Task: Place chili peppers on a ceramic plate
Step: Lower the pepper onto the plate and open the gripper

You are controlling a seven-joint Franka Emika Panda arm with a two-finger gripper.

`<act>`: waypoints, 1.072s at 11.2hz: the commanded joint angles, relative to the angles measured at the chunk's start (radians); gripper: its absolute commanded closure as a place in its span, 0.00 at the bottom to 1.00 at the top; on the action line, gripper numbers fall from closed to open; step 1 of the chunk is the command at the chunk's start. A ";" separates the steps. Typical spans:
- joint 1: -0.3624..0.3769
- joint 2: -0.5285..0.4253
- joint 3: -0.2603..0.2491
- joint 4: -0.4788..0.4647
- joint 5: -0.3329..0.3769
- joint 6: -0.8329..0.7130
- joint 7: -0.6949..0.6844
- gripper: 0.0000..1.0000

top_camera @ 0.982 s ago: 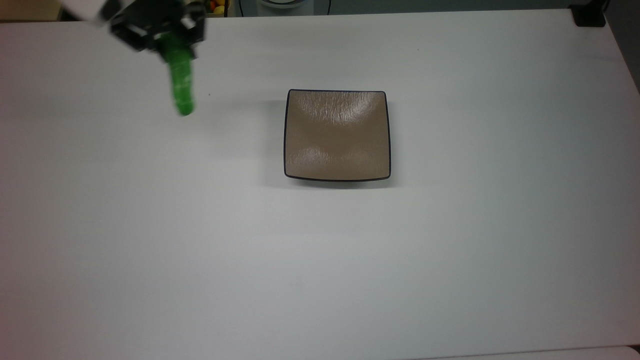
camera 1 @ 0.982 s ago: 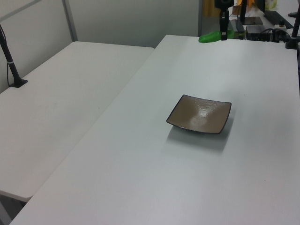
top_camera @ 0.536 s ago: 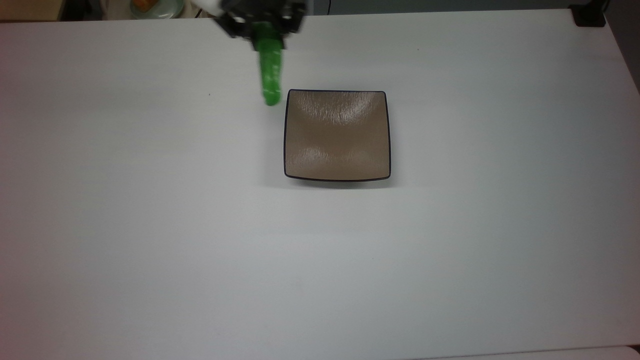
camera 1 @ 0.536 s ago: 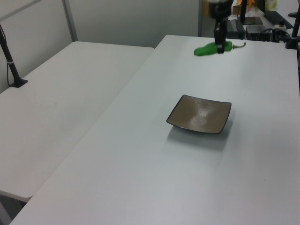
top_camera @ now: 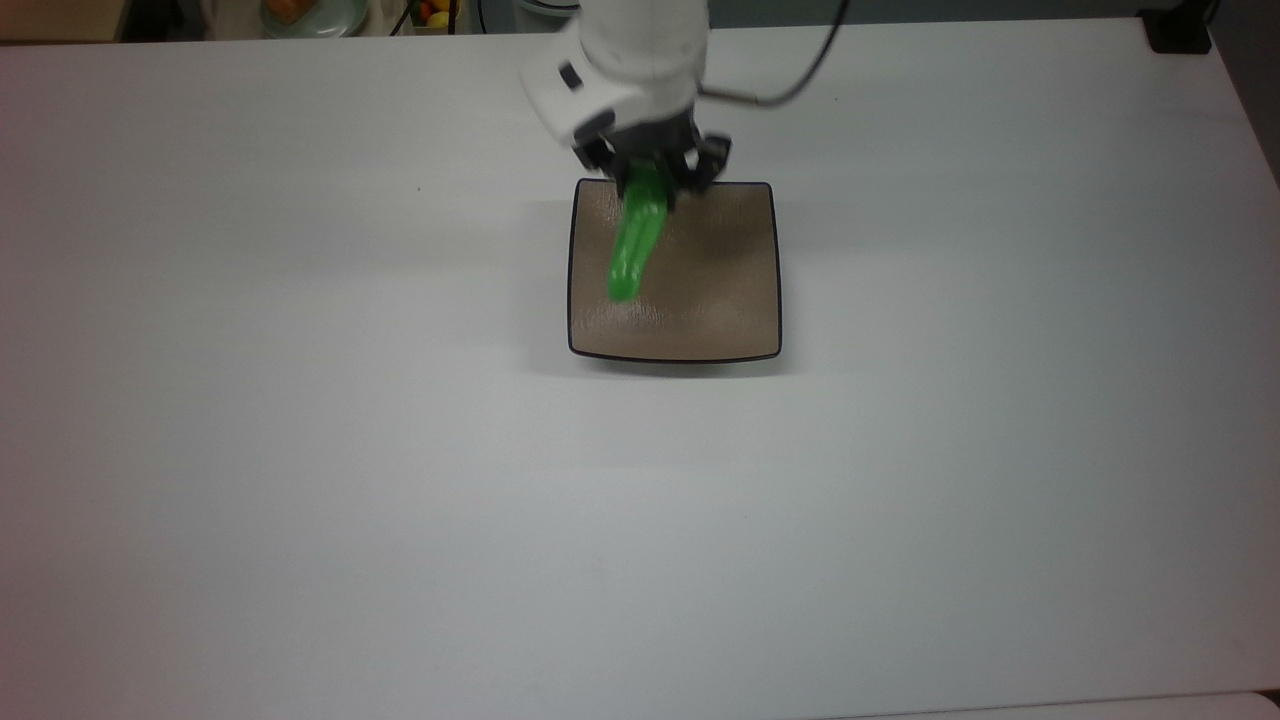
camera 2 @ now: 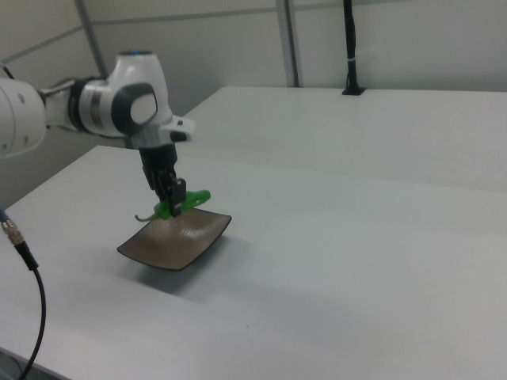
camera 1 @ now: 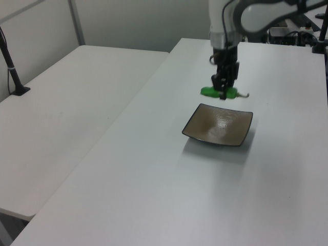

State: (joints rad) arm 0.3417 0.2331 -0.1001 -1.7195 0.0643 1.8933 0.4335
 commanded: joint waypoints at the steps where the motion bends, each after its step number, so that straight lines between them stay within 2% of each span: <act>1: 0.016 0.012 0.014 -0.118 -0.004 0.186 0.125 0.88; 6: 0.013 0.060 0.059 -0.166 -0.004 0.288 0.131 0.86; 7: 0.013 0.060 0.059 -0.166 -0.003 0.288 0.132 0.76; 10: 0.011 0.057 0.059 -0.166 -0.001 0.271 0.178 0.00; 12: 0.008 0.049 0.060 -0.150 -0.001 0.268 0.180 0.00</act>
State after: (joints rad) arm 0.3486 0.3040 -0.0415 -1.8646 0.0640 2.1539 0.5879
